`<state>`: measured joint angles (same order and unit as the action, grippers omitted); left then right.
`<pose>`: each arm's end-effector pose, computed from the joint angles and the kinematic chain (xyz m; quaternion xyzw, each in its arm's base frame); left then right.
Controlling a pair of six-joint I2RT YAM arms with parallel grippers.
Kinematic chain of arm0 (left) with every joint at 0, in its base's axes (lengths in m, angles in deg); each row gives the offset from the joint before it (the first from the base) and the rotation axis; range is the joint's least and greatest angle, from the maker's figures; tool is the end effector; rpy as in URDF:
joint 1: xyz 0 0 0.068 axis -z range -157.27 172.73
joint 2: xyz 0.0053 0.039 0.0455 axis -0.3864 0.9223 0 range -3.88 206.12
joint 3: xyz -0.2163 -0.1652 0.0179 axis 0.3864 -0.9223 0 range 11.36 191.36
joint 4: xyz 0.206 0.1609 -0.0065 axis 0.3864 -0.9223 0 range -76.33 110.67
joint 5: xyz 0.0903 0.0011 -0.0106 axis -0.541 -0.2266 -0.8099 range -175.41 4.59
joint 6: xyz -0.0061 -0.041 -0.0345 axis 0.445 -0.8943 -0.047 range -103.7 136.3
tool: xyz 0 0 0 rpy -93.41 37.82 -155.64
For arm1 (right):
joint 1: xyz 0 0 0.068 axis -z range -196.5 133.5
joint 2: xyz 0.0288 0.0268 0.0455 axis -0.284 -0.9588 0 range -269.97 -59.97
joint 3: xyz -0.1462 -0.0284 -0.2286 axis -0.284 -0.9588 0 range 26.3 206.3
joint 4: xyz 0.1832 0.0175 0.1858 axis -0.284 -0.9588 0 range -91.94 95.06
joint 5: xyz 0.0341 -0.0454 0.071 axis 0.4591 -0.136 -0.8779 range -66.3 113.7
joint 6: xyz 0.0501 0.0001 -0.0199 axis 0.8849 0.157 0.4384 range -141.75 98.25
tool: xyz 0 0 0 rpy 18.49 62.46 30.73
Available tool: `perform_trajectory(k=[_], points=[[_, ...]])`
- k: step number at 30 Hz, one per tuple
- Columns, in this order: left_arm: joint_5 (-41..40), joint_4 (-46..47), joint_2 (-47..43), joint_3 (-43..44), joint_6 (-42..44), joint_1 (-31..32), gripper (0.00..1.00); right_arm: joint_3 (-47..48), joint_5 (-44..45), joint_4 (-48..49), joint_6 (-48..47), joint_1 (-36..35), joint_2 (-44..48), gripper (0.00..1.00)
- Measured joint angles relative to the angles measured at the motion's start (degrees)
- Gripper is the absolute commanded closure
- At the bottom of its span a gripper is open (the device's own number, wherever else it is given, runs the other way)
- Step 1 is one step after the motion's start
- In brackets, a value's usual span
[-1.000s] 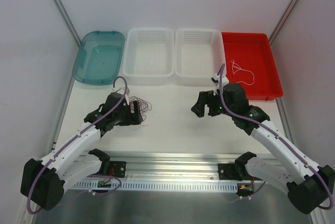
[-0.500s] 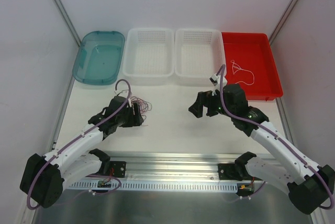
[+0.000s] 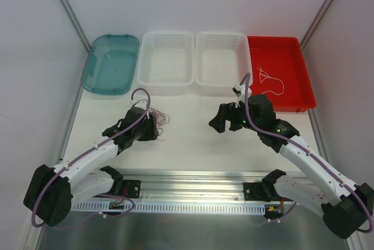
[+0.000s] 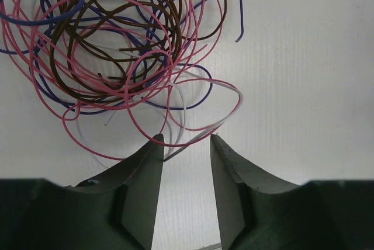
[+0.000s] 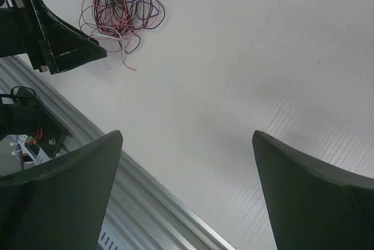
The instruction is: Untangle the cables
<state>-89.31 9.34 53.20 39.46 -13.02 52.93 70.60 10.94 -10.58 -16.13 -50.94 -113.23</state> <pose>0.1771 -0.1002 0.1980 -0.0074 0.9070 -0.1816 0.3799 0.1706 0.1267 0.3009 -0.2662 0.7951 0.2718 0.4724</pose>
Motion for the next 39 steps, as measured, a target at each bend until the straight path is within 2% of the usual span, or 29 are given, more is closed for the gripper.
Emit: perform_trajectory(k=[1,5,15,20,27,33,39], points=[[-0.1,0.1,0.4,0.0,0.1,0.2,0.77,0.0,-0.1,0.0,0.1,-0.1,0.0,0.02],[0.0,0.3,0.4,0.0,0.3,0.5,1.0,0.0,-0.2,0.0,0.3,-0.3,0.0,0.02],[9.7,-1.6,-3.8,3.0,-0.9,3.0,1.0,0.0,-0.4,0.0,1.0,-0.4,0.0,0.02],[13.9,-4.2,-2.8,13.2,-1.3,6.3,1.0,0.0,-1.8,0.1,1.2,-1.0,0.0,0.05],[15.4,-3.7,1.3,26.2,-3.4,8.5,1.0,0.1,-4.9,2.2,1.0,-4.2,0.1,0.08],[15.4,-4.5,6.4,27.4,-7.3,10.4,1.0,0.6,-6.0,7.1,0.2,-8.5,-0.4,0.09],[15.2,-5.3,7.3,28.0,-10.6,12.2,1.0,1.8,-5.7,14.4,-1.2,-11.8,-4.5,0.11]])
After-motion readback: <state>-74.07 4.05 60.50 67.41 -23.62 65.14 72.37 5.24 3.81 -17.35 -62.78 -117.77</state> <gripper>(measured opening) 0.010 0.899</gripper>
